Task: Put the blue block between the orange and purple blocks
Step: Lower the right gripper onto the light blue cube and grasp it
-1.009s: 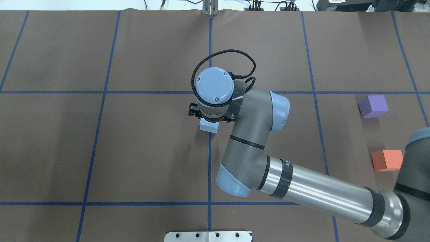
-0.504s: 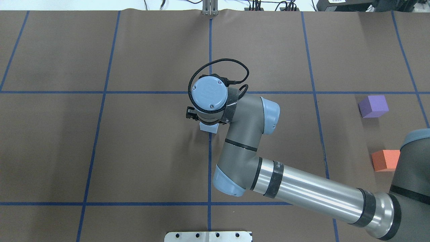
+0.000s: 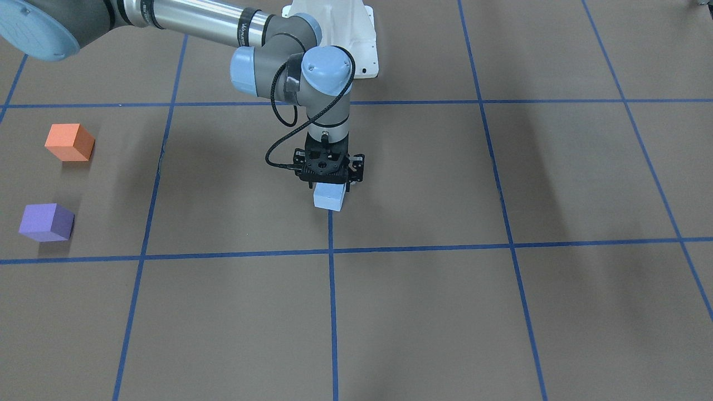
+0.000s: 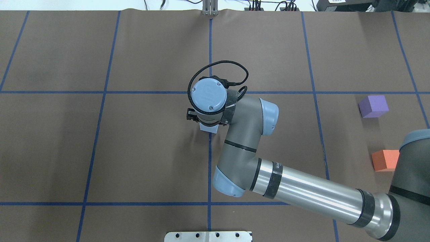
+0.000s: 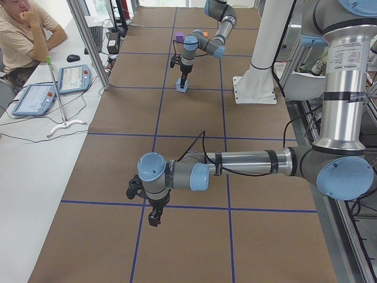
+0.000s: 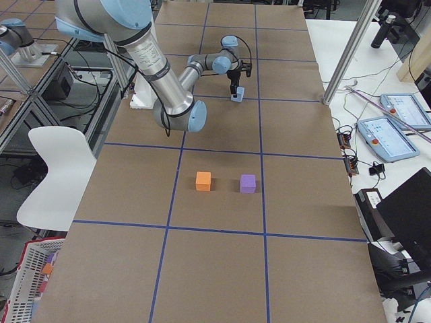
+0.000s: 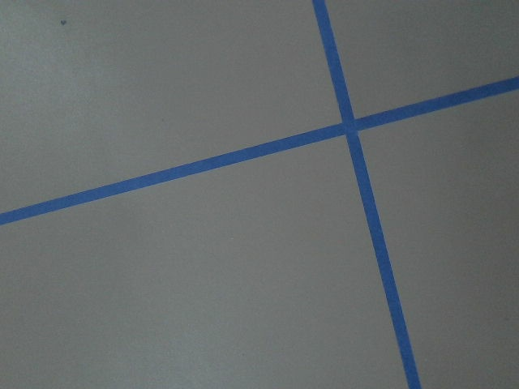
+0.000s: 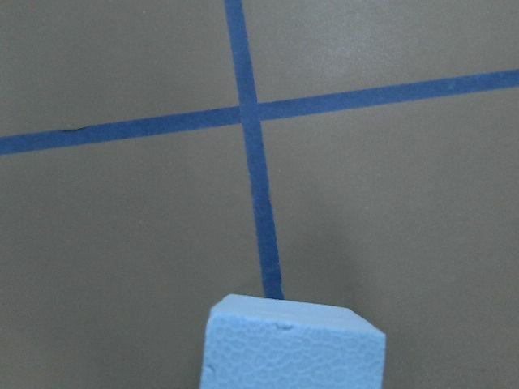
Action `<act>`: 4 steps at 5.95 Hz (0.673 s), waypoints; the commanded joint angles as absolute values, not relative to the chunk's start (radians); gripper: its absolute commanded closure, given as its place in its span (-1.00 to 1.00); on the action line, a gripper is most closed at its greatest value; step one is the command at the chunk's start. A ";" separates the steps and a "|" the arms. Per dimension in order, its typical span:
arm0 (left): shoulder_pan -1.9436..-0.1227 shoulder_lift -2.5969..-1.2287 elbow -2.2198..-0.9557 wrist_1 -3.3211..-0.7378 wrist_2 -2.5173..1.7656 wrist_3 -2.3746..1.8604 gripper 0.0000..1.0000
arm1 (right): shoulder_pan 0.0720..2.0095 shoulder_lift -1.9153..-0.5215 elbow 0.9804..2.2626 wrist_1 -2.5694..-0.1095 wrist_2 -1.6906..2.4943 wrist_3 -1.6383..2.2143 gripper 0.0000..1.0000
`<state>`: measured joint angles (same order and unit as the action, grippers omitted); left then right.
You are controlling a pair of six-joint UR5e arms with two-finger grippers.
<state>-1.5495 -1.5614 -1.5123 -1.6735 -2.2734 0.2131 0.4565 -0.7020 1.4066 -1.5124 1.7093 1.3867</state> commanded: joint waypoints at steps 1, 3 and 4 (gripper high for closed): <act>-1.548 -1.562 -1.511 -1.674 -2.273 0.215 -1.00 | 0.469 -0.701 1.439 -1.598 1.710 1.355 1.00; -1.548 -1.562 -1.511 -1.675 -2.273 0.215 -1.00 | 0.544 -0.899 1.739 -1.701 1.741 1.213 1.00; -1.548 -1.562 -1.511 -1.675 -2.273 0.215 -1.00 | 0.622 -1.025 1.853 -1.707 1.799 1.103 1.00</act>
<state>-1.5478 -1.5616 -1.5109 -1.6747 -2.2734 0.2147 0.5575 -0.9035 1.7293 -1.6937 1.7541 1.1984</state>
